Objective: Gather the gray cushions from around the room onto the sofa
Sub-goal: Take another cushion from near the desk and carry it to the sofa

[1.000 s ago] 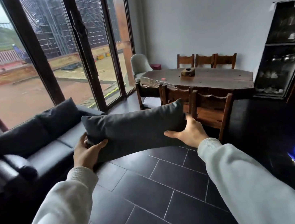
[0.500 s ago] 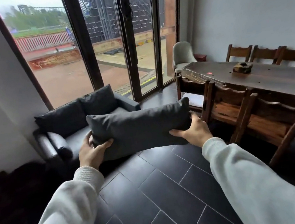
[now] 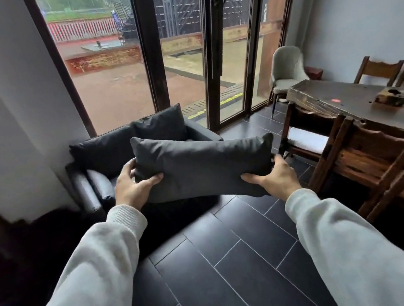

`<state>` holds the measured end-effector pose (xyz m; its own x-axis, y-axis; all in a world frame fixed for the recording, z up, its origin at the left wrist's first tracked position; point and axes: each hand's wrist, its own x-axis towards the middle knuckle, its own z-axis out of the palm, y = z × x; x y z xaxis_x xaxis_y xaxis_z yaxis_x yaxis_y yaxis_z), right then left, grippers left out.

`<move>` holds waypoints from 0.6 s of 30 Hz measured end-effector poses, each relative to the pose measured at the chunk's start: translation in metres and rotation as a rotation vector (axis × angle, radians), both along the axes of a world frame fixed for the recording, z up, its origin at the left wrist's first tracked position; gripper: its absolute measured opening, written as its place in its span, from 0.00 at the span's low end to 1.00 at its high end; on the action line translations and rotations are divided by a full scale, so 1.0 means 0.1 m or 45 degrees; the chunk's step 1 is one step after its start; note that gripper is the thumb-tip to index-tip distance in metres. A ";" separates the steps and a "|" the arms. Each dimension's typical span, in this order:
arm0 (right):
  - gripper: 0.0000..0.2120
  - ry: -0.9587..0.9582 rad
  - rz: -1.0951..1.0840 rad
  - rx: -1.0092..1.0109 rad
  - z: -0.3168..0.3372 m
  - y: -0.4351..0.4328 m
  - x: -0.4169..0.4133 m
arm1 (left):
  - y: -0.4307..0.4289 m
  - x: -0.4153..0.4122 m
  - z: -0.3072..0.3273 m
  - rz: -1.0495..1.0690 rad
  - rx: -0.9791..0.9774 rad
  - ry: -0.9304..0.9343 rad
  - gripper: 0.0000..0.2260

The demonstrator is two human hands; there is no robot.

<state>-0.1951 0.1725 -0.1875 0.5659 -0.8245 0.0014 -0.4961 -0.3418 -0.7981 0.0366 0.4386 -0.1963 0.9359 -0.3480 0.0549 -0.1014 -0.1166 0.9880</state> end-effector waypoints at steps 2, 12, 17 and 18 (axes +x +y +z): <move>0.47 0.014 0.013 0.011 -0.03 -0.05 0.28 | -0.03 0.25 -0.03 0.017 0.012 0.011 0.34; 0.49 0.016 0.020 0.033 -0.23 -0.76 1.47 | -0.68 1.43 -0.20 0.066 0.118 0.016 0.37; 0.48 -0.016 0.053 0.042 -0.32 -1.41 2.12 | -1.29 2.05 -0.29 0.079 0.193 -0.013 0.37; 0.48 -0.015 0.056 0.042 -0.33 -1.55 2.26 | -1.43 2.18 -0.29 0.082 0.211 -0.013 0.37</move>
